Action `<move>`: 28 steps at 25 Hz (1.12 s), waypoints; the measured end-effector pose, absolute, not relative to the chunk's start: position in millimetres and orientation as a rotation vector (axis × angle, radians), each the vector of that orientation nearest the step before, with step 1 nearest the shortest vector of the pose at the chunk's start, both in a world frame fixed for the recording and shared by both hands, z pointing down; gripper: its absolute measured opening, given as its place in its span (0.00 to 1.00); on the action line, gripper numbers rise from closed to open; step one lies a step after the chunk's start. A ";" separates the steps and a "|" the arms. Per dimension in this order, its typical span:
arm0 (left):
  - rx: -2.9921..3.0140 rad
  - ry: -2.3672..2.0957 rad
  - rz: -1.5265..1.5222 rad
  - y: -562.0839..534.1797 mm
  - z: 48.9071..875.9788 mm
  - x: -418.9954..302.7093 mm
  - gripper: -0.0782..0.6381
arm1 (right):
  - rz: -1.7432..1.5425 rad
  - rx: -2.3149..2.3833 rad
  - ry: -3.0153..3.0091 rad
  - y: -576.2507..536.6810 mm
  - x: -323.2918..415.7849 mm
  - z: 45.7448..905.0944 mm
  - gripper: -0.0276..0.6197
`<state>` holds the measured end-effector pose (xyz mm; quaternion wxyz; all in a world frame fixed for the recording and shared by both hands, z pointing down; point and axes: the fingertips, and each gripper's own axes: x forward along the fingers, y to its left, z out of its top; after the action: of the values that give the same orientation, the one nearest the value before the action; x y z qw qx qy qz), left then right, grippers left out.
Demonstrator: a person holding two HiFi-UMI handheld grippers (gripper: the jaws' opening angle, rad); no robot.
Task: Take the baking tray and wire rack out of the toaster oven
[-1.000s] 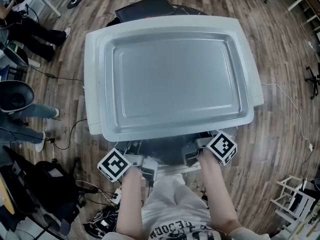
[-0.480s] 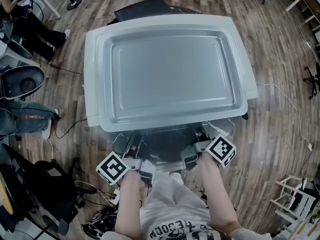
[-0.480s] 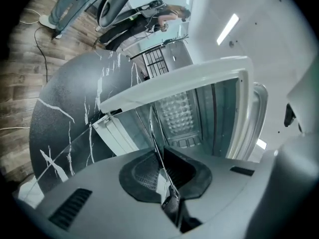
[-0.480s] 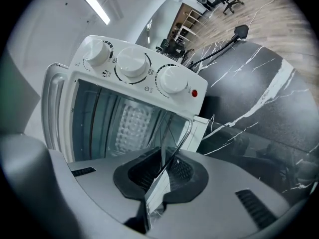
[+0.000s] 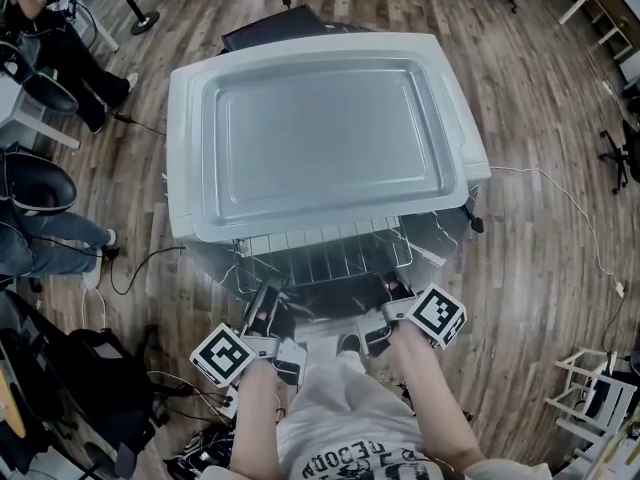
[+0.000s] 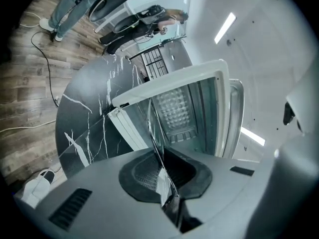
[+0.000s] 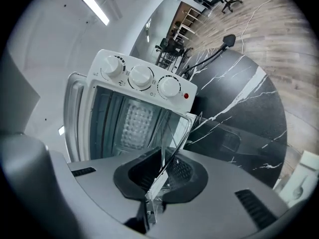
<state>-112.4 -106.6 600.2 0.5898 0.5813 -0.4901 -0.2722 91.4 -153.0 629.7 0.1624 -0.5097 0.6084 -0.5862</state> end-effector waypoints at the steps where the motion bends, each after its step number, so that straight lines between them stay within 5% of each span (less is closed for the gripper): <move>1: 1.351 -1.138 -0.637 -101.6 598.9 -111.2 0.12 | -1.676 -1.452 1.739 -148.6 92.1 628.4 0.07; 28: 1.501 -1.108 -0.693 -0.4 542.3 -77.6 0.13 | -1.611 -1.265 1.877 -59.5 118.1 555.8 0.05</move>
<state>-77.6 -0.4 542.3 0.5444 0.6328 -0.4668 -0.2920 118.1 -59.5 555.8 0.1805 -0.4479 0.6646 -0.5702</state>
